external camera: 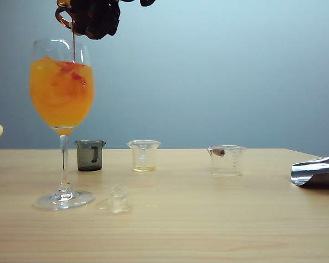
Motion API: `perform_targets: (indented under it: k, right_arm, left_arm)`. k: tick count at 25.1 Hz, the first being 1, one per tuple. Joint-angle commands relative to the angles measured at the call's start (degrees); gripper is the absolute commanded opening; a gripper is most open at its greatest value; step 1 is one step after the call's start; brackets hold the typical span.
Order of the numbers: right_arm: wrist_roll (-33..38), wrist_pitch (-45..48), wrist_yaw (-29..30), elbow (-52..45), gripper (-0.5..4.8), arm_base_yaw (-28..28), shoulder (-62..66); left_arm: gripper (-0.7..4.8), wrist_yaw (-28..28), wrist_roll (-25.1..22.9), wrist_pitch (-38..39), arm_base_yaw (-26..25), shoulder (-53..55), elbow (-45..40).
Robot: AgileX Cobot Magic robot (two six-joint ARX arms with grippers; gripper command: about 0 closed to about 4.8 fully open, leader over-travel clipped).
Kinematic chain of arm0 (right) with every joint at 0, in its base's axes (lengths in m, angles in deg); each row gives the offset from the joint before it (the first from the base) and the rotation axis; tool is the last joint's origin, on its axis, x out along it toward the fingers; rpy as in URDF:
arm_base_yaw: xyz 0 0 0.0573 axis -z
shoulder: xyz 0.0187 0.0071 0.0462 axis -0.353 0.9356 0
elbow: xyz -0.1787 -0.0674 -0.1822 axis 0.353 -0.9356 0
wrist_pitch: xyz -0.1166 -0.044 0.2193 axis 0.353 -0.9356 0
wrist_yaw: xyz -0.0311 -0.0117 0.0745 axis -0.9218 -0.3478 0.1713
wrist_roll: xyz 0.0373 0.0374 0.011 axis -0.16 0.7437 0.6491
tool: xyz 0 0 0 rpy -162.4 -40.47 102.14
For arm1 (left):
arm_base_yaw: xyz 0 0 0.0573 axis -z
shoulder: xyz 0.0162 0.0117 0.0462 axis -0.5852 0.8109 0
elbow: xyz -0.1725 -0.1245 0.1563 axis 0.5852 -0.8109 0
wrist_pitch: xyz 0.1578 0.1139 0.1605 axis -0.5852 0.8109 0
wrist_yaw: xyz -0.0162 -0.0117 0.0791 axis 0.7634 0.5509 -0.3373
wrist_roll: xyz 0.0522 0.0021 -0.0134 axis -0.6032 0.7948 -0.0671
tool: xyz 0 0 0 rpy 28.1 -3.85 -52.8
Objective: Pick up the fourth measuring cup from the left, pour the grenadine inside into the goblet, and finally put the measuring cup back in its original place.
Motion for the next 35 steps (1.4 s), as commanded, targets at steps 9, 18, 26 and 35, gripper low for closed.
perform_targets:
  k: [9, 18, 26, 35]
  right_arm:
    - [-2.8, 1.9, 0.1, 0.3, 1.65, -0.1, -0.4]
    - [-3.5, 1.9, -0.5, 0.3, 1.65, -1.1, -0.4]
    - [-3.6, 1.9, -1.3, 0.3, 1.65, -2.2, -0.4]
    - [-7.8, 3.5, -1.2, 0.3, 1.65, -2.3, -0.4]
  left_arm:
    - [-0.05, -0.2, -0.4, -0.5, 0.0, -0.1, 0.2]
    - [-0.05, -0.2, -0.4, -0.5, 0.0, -0.1, 0.2]
    - [-0.05, -0.2, -0.4, -0.4, 0.0, -0.1, 0.2]
    - [-0.05, -0.2, -0.4, -0.1, 0.0, -0.1, 0.2]
